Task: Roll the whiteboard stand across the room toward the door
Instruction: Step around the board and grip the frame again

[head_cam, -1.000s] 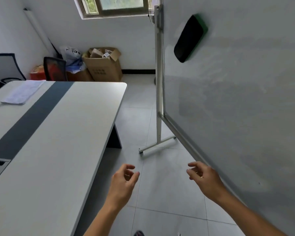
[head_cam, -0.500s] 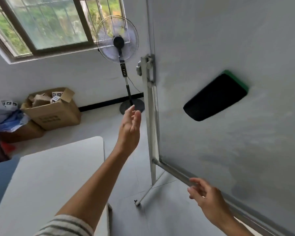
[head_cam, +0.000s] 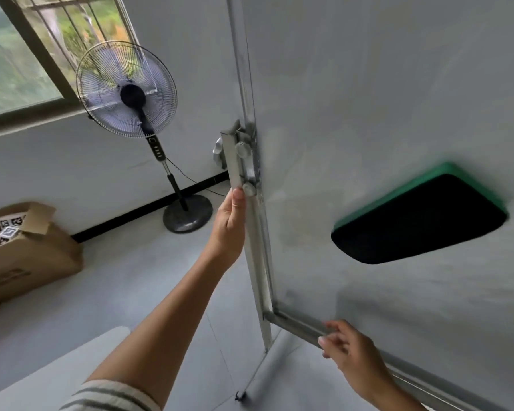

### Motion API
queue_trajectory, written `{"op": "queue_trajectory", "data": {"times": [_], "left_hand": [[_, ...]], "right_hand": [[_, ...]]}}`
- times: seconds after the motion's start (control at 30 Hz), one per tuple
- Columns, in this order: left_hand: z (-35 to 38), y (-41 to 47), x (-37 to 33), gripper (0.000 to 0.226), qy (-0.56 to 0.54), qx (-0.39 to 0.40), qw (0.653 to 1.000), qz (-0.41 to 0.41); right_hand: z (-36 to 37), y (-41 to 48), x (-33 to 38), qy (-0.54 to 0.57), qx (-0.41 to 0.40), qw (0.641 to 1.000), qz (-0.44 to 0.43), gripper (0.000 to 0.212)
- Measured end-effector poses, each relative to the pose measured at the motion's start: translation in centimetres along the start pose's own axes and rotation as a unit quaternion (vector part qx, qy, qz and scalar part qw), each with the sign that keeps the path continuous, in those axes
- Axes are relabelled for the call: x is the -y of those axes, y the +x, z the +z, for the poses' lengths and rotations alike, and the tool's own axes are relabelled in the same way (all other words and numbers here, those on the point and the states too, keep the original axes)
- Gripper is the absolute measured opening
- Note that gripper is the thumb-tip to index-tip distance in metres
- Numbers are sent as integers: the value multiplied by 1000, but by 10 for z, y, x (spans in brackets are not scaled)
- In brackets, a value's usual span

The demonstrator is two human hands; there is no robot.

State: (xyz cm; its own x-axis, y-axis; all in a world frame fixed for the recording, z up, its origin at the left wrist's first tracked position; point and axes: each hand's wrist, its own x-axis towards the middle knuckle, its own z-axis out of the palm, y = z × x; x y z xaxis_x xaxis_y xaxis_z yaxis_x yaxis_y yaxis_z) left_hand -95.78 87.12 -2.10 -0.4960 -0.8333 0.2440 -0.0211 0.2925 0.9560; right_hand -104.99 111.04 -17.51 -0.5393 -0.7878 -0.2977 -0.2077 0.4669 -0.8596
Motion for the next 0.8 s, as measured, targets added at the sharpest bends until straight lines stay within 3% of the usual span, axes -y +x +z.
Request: {"op": "queue_trajectory", "data": {"times": [0.27,0.43,0.63,0.73,0.8], "left_hand": [[32,103,3,46,-26,84,996,-32],[67,183,26,40,11,192,981,18],[112,277,42,47,2,314,945,91],[138,325,55,66,-4,354,930,100],[159,350,60,61,-13,376,919,115]], "right_hand": [[-11,90,32,-17,-45,999,7,26],[-20,146,37,6,-120,992,47,24],[-21,210,51,39,-235,965,109,23],[-19,232,64,68,-291,945,136,18],[-17,242,74,82,-316,932,156,17]]}}
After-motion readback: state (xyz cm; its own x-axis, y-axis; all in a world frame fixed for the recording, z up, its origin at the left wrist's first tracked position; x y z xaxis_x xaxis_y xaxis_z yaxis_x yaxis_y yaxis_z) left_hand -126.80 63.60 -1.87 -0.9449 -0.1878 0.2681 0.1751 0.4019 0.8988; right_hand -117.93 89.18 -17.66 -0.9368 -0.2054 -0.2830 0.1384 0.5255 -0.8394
